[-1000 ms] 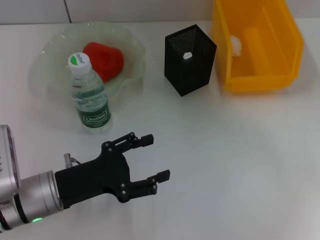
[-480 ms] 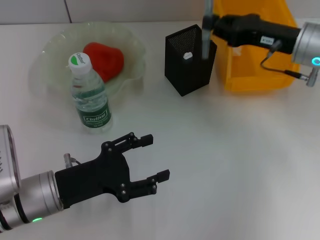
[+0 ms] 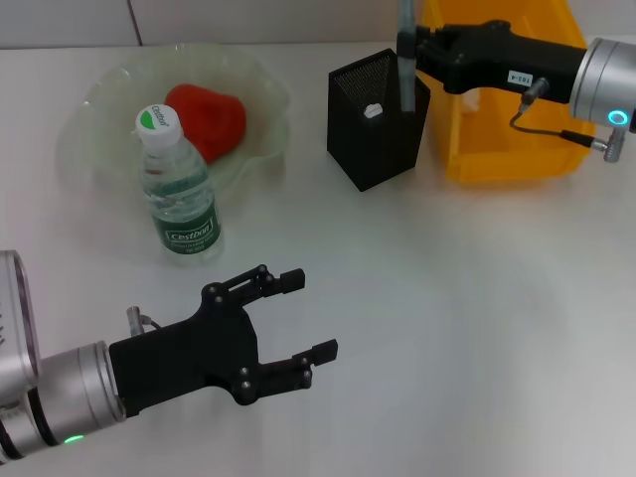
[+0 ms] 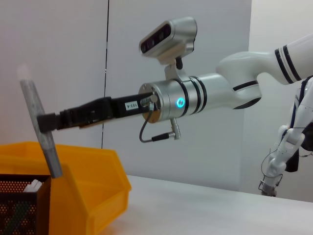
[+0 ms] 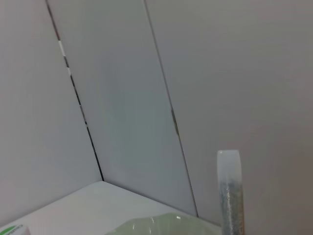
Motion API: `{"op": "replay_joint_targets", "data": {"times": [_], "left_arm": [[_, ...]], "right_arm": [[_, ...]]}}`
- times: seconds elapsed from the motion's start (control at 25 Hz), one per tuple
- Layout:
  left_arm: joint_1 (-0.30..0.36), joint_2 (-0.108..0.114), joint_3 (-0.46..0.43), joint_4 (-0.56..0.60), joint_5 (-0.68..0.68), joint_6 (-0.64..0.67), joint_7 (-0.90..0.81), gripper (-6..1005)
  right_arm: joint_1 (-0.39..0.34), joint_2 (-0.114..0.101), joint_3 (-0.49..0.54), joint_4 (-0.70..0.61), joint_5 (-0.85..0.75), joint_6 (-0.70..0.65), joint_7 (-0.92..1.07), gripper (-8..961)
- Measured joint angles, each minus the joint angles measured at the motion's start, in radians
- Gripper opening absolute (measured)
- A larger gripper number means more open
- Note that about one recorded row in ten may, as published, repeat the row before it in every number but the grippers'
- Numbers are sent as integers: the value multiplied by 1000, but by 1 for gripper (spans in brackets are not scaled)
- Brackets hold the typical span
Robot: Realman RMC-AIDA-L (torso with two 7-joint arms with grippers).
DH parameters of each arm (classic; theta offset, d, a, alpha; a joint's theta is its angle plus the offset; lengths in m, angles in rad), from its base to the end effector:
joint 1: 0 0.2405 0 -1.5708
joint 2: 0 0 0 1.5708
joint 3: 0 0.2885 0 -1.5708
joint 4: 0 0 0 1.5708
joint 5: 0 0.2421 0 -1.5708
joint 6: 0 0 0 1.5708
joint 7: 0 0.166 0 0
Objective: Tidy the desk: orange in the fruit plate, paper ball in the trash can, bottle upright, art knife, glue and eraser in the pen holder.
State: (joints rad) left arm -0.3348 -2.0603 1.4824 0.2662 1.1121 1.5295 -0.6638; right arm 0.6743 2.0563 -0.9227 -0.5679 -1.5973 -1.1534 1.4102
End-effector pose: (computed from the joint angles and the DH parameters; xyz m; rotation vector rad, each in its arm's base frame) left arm -0.3152 0.2674 -0.1191 -2.6568 -0.2785 -1.0009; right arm 0.2345 0.4710 -0.0368 -2.4430 0.6205 0.8101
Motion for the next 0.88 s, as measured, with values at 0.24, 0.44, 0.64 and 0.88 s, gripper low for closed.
{"op": "replay_joint_targets", "data": {"times": [0.24,0.44,0.64,0.88], "left_arm": [[-1,-4,8,2,1,-4,-1,812],[-8,-6,12,-4,2,-6,1,813],[-9,-7,13,-4,2,-7,3,813],[-10,-6,13,-4,2,-7,3,812]], "right_arm": [[0,27,0,3,74,20,-231,128],[41,26,-1,96,177,70,-380,129],[67,27,1,125,206,85,-403,129],[110,26,-1,190,205,140,-416,125]]}}
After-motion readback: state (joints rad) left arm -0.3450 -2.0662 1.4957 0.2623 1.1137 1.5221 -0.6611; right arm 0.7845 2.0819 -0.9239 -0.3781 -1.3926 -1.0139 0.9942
